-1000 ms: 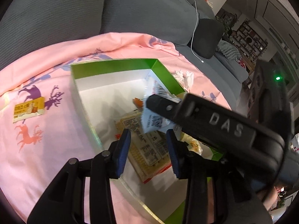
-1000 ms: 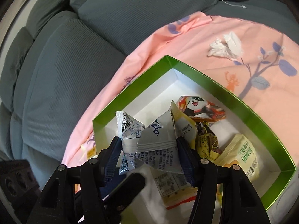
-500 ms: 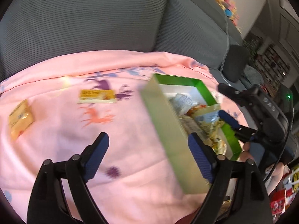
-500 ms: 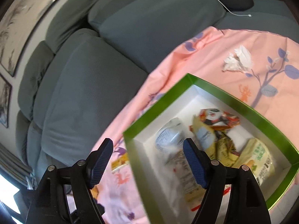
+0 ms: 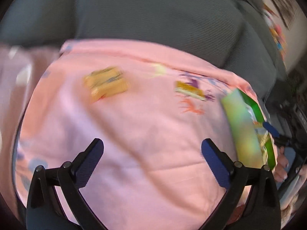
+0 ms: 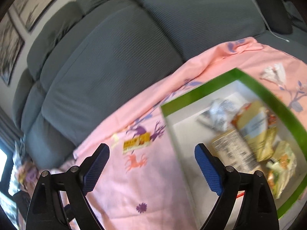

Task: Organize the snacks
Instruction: 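Move the right gripper back toward the yellow bar packet on the sheet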

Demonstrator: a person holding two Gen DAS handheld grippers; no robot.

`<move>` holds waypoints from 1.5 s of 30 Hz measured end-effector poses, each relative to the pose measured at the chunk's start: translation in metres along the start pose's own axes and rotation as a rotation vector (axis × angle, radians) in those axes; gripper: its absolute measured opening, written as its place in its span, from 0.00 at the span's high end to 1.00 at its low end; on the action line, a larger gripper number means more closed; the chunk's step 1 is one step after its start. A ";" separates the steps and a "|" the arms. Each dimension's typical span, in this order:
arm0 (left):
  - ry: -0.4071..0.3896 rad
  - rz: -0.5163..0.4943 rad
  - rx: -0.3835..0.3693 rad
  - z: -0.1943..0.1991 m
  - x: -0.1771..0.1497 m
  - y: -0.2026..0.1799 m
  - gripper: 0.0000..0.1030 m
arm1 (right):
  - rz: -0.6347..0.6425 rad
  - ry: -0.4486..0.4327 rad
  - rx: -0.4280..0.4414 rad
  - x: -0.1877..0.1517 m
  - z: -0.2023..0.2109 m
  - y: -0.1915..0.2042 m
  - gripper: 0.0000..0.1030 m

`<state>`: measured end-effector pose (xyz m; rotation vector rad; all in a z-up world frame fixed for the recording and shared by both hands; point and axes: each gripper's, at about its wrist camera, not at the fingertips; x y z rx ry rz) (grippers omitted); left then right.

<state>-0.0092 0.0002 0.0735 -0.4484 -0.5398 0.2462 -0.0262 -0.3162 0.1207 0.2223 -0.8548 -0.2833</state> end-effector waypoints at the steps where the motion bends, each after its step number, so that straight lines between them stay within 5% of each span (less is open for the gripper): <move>1: 0.012 0.041 0.001 -0.004 -0.001 0.014 0.01 | 0.012 0.017 0.006 -0.002 -0.005 0.006 0.12; 8: -0.014 0.124 0.115 -0.009 0.008 0.049 0.01 | 0.136 0.128 0.001 -0.019 -0.038 0.049 0.12; 16: -0.023 0.178 0.107 0.000 0.014 0.071 0.01 | 0.196 0.277 0.050 -0.041 -0.078 0.078 0.12; 19: -0.025 0.182 0.108 0.000 0.016 0.073 0.01 | 0.219 0.300 0.015 -0.043 -0.088 0.085 0.04; 37: -0.011 0.211 0.106 -0.005 0.024 0.080 0.01 | 0.369 0.462 -0.246 0.028 -0.224 0.088 0.03; 45: 0.010 0.190 0.115 -0.012 0.020 0.076 0.01 | 0.398 0.447 -0.209 0.024 -0.238 0.094 0.03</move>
Point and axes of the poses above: each gripper's, at about its wrist camera, not at the fingertips, and z roughly against the way its jaws point, y to its left, x to its top, and after that the axes turned 14 degrees about z, right-handed
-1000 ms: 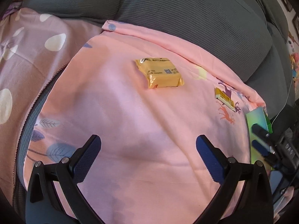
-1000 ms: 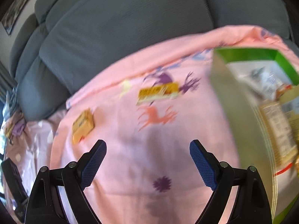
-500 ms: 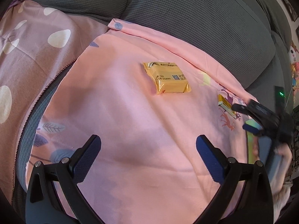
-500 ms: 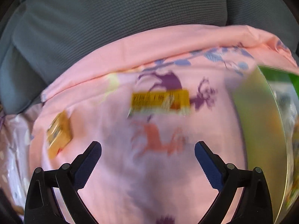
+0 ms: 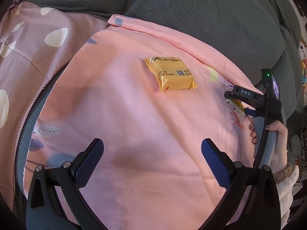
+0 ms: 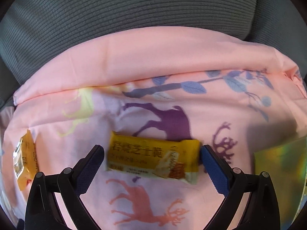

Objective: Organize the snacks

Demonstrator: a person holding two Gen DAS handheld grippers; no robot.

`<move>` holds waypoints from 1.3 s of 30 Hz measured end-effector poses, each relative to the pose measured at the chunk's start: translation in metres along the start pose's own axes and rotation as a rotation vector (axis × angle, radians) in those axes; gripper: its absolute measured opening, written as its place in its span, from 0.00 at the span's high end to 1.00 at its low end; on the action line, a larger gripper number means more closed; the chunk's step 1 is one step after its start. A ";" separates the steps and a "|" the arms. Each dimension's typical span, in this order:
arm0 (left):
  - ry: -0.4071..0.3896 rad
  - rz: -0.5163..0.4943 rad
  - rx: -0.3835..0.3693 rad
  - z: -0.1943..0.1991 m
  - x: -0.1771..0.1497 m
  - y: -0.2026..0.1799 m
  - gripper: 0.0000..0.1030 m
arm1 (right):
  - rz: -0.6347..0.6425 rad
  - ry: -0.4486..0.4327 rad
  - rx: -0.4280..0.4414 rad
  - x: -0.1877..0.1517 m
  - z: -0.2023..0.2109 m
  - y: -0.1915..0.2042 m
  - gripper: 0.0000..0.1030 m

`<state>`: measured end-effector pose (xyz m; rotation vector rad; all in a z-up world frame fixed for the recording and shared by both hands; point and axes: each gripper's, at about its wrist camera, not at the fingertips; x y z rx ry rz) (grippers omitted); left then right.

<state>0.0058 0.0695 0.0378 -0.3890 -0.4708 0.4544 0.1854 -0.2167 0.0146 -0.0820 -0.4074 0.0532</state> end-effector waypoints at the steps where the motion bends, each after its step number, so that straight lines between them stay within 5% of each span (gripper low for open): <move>1: 0.000 -0.002 0.001 0.000 0.000 0.000 0.01 | 0.002 -0.006 -0.006 -0.001 0.000 0.001 0.03; 3: -0.003 0.003 0.004 0.000 -0.001 0.001 0.01 | 0.022 -0.008 -0.023 -0.003 0.000 0.004 0.06; 7: 0.000 0.014 0.003 0.000 0.000 0.003 0.01 | 0.034 -0.011 -0.005 -0.008 0.010 0.004 0.27; 10: 0.001 0.016 -0.002 0.000 0.000 0.003 0.01 | 0.048 -0.007 0.045 -0.022 0.023 0.004 0.29; 30: -0.006 0.052 -0.010 0.010 -0.001 0.012 0.01 | 0.226 0.054 0.328 -0.121 0.089 0.099 0.30; 34: -0.001 0.057 -0.021 0.009 0.000 0.012 0.01 | 0.248 0.046 0.356 -0.126 0.097 0.105 0.18; 39: 0.011 0.047 -0.032 0.009 -0.003 0.009 0.01 | 0.201 -0.006 0.351 -0.130 0.112 0.091 0.15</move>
Point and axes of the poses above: each gripper's, at about its wrist camera, not at the fingertips, and z roughly against the way its jaws point, y to its left, x to its top, and after that the axes turned 14 degrees about z, right-handed
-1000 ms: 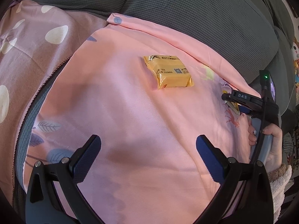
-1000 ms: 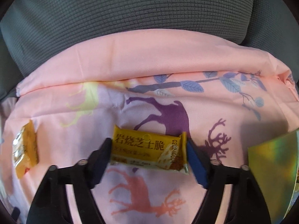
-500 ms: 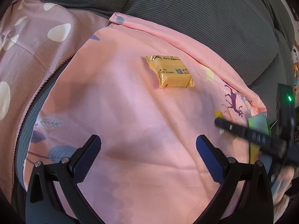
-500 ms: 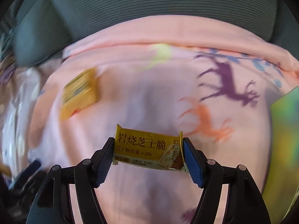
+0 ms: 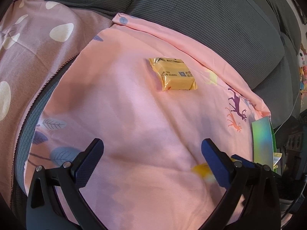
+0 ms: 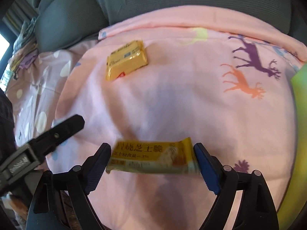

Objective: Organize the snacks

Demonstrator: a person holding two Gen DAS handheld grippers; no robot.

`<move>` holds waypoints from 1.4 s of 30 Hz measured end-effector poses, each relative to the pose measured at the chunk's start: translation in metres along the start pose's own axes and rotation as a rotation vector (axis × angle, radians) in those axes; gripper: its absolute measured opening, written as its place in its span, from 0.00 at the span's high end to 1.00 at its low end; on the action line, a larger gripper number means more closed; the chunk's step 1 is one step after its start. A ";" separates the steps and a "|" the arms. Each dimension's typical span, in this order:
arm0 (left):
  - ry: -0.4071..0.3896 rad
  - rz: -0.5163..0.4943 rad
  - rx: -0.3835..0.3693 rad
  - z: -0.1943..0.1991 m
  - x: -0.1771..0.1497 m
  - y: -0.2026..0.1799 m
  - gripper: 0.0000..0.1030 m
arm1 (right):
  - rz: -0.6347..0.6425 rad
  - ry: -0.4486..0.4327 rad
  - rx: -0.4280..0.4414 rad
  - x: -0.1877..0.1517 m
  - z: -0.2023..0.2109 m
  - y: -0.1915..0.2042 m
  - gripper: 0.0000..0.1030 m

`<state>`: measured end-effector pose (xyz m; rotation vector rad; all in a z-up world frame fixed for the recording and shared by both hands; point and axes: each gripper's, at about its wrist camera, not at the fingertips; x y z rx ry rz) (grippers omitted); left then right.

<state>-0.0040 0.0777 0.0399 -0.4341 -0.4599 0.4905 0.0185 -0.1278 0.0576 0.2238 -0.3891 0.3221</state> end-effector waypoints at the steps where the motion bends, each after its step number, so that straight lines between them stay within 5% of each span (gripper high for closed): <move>1: 0.004 0.000 -0.006 0.000 -0.001 -0.001 0.01 | -0.011 -0.011 0.004 -0.003 0.005 -0.002 0.15; 11: 0.124 -0.049 -0.104 -0.008 -0.019 -0.023 0.06 | -0.152 -0.128 0.046 -0.014 0.032 -0.024 0.15; 30: 0.325 -0.138 -0.127 -0.026 -0.052 -0.046 0.36 | -0.215 -0.049 0.125 -0.023 0.002 -0.034 0.32; 42: 0.306 -0.191 -0.098 -0.037 -0.065 -0.063 0.59 | -0.174 -0.009 0.132 -0.021 -0.014 -0.022 0.34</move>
Point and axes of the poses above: each gripper's, at about its wrist camera, not at the fingertips, and z roughly against the way its jaws point, y to its left, x to its top, and after that the axes turned 14 degrees about z, right-handed
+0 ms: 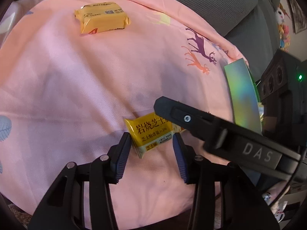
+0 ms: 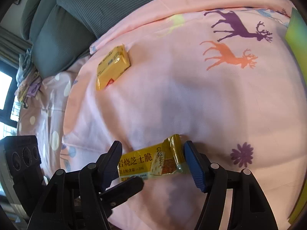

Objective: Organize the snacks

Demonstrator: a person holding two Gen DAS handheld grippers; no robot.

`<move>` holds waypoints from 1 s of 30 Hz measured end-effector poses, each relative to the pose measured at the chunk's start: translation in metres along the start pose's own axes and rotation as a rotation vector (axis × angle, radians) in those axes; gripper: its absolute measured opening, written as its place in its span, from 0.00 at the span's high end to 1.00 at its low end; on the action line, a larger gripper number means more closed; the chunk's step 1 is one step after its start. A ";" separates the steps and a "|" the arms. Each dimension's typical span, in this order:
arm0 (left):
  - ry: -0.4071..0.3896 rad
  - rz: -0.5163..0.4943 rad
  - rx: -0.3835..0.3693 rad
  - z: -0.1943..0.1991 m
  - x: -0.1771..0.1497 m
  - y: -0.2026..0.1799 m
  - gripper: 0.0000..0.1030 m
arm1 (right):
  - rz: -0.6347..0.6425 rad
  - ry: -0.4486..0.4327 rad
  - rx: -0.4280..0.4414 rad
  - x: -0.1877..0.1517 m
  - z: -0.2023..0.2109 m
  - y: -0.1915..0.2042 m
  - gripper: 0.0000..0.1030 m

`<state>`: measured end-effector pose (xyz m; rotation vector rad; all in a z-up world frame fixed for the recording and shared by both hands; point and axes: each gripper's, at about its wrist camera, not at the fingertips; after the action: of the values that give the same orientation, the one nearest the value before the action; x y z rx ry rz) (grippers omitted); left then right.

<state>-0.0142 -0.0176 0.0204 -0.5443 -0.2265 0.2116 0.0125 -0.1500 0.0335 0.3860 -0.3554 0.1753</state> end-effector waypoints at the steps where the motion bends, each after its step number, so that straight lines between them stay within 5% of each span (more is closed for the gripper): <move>1: -0.007 -0.009 0.009 0.000 -0.001 -0.001 0.60 | 0.003 -0.001 -0.007 0.000 0.000 0.002 0.34; 21: -0.181 -0.086 -0.011 0.034 -0.007 -0.017 0.60 | 0.095 -0.115 -0.046 -0.002 0.042 0.039 0.34; 30: -0.331 -0.185 -0.034 0.065 -0.017 -0.056 0.60 | 0.124 -0.258 -0.085 0.000 0.094 0.046 0.34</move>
<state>-0.0401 -0.0373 0.1016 -0.5167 -0.6001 0.1170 -0.0272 -0.1455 0.1300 0.3023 -0.6395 0.2317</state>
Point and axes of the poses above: each gripper's, at about its wrist camera, not at the fingertips, and z roughly against the way its jaws point, y to its left, x to its top, and after that the axes turned 14 degrees about z, right-handed
